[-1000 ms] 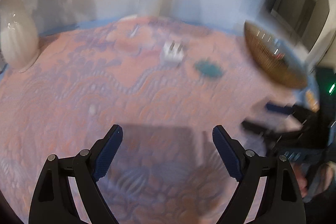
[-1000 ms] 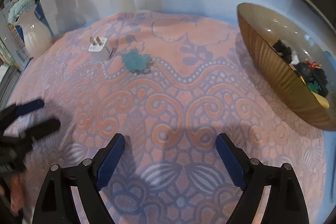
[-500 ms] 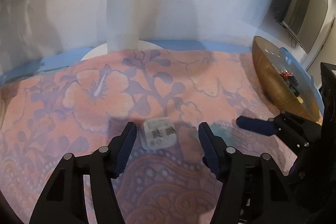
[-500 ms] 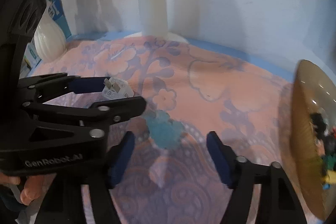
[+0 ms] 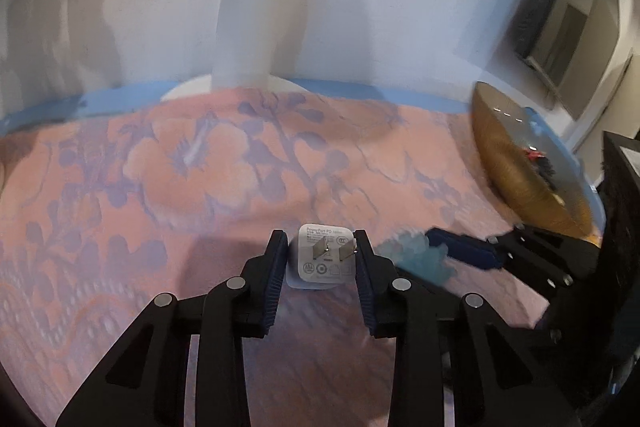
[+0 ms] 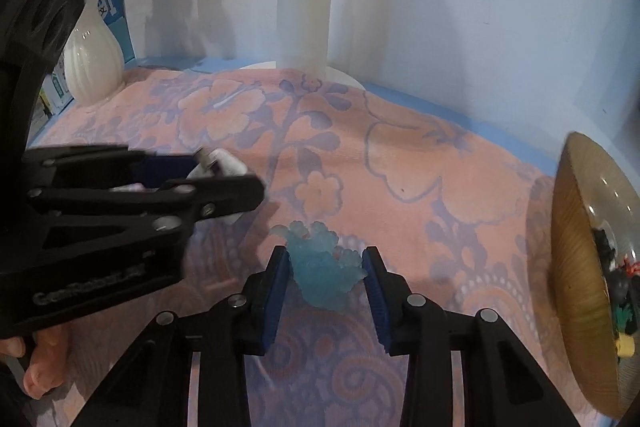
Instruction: Organize rigid objects
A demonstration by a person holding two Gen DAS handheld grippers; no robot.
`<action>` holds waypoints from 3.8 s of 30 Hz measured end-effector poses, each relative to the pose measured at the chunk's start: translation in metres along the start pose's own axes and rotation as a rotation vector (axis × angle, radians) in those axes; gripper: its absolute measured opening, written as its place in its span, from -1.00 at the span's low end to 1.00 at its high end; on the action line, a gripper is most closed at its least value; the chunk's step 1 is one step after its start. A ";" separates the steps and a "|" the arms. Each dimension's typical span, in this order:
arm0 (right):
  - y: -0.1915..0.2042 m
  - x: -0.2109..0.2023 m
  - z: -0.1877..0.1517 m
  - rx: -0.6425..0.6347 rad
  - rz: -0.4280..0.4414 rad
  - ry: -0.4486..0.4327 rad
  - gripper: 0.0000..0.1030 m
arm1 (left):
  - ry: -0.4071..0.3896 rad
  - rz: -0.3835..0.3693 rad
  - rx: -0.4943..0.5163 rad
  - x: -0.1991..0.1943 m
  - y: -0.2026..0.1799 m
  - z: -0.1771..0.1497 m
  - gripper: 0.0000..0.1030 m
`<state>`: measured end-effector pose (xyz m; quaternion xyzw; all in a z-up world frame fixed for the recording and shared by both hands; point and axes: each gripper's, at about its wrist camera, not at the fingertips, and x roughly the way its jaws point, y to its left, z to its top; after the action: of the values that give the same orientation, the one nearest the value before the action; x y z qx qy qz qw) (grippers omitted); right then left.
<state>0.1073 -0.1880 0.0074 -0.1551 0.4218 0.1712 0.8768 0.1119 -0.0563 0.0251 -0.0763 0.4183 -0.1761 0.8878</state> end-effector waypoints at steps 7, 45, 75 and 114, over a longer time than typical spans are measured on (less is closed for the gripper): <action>-0.010 -0.060 -0.048 0.040 0.049 -0.010 -0.28 | 0.015 -0.004 0.041 -0.042 -0.029 -0.056 -0.43; -0.013 -0.099 -0.097 0.123 0.091 -0.053 -0.45 | -0.025 0.025 0.096 -0.065 -0.059 -0.096 -0.53; -0.285 -0.141 -0.048 0.564 -0.204 -0.076 -0.27 | -0.100 -0.246 0.304 0.028 -0.246 0.076 -0.01; 0.016 -0.065 -0.060 0.238 -0.051 -0.068 0.10 | -0.211 0.249 -0.084 -0.103 0.011 -0.095 0.69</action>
<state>0.0207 -0.2099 0.0209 -0.0549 0.4050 0.1028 0.9069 -0.0191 -0.0061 0.0357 -0.0792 0.3362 -0.0383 0.9377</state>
